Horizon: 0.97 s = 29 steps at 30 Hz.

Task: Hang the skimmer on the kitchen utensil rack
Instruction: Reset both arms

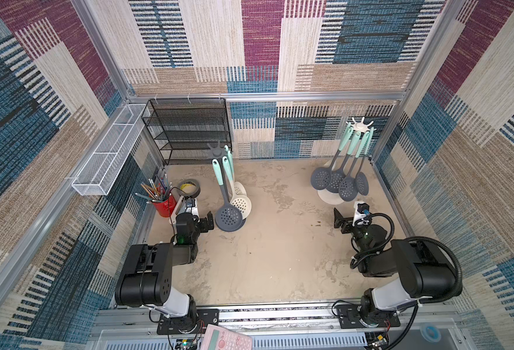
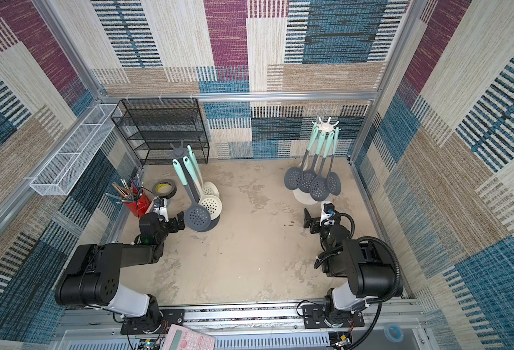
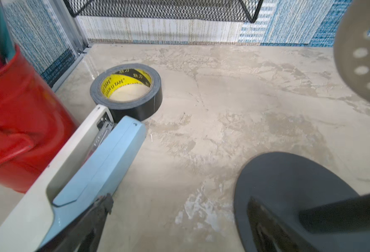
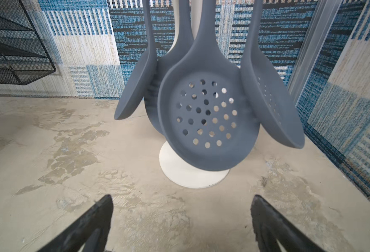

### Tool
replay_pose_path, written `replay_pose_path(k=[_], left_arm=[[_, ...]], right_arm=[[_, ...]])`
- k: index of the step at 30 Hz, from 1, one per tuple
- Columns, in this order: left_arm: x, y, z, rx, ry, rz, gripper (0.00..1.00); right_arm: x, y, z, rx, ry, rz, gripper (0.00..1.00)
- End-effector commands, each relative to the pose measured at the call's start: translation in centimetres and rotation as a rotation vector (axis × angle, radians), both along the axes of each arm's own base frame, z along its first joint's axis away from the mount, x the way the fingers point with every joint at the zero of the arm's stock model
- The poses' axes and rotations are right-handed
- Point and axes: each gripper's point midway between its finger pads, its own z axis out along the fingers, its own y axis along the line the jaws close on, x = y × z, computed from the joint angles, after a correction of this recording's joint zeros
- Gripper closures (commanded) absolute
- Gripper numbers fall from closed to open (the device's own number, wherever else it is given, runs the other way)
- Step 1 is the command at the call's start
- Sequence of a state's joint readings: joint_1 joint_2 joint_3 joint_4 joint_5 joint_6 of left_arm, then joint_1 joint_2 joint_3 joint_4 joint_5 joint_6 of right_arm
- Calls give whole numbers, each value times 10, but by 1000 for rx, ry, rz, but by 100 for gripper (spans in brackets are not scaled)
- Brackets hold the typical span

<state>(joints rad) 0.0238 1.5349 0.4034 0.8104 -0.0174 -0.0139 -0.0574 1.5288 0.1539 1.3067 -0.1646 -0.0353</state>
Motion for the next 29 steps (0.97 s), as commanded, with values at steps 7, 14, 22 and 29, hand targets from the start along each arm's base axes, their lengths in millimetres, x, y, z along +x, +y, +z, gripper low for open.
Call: replay_pose_path(k=[7, 14, 22, 29], left_arm=[[7, 3, 7, 22, -17, 8, 0], [7, 3, 8, 22, -18, 8, 0], [8, 3, 7, 19, -12, 7, 0], [8, 3, 7, 20, -15, 7, 0]], right_arm=[[14, -1, 12, 12, -28, -2, 1], [13, -1, 13, 12, -32, -4, 1], [13, -1, 13, 12, -30, -4, 1], [13, -1, 13, 11, -31, -3, 1]])
